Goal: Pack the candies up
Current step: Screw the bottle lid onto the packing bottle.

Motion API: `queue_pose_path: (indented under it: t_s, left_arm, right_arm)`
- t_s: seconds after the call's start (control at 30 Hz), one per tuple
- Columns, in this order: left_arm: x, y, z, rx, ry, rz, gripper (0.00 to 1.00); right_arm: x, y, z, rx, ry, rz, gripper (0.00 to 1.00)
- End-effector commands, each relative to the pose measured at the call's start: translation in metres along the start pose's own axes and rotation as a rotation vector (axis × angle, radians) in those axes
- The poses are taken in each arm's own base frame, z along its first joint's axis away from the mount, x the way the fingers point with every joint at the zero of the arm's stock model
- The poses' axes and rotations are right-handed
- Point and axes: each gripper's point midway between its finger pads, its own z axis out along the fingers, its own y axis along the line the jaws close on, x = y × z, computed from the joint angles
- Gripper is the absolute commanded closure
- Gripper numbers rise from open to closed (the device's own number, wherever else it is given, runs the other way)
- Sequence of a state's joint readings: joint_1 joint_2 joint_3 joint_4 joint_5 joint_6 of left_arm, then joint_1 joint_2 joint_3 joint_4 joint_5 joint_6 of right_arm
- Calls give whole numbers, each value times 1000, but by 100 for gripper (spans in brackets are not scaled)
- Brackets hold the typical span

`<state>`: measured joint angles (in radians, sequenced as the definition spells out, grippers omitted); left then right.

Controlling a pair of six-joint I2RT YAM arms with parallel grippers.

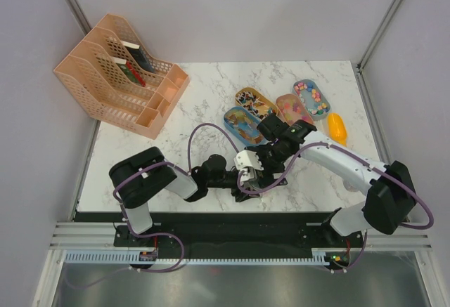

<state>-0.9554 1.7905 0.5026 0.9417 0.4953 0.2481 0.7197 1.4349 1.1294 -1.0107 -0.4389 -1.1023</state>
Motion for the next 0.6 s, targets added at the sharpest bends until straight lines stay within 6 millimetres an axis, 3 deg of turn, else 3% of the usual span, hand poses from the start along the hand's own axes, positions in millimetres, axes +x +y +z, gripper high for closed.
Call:
queue_pose_path:
  t_s: [0.0, 0.57]
  left_arm:
    - [53, -6, -10, -18, 180, -58, 68]
    - [56, -5, -10, -21, 187, -60, 68]
  right_arm:
    - [-15, -2, -1, -28, -62, -57, 2]
    - [-15, 3, 11, -70, -63, -82, 2]
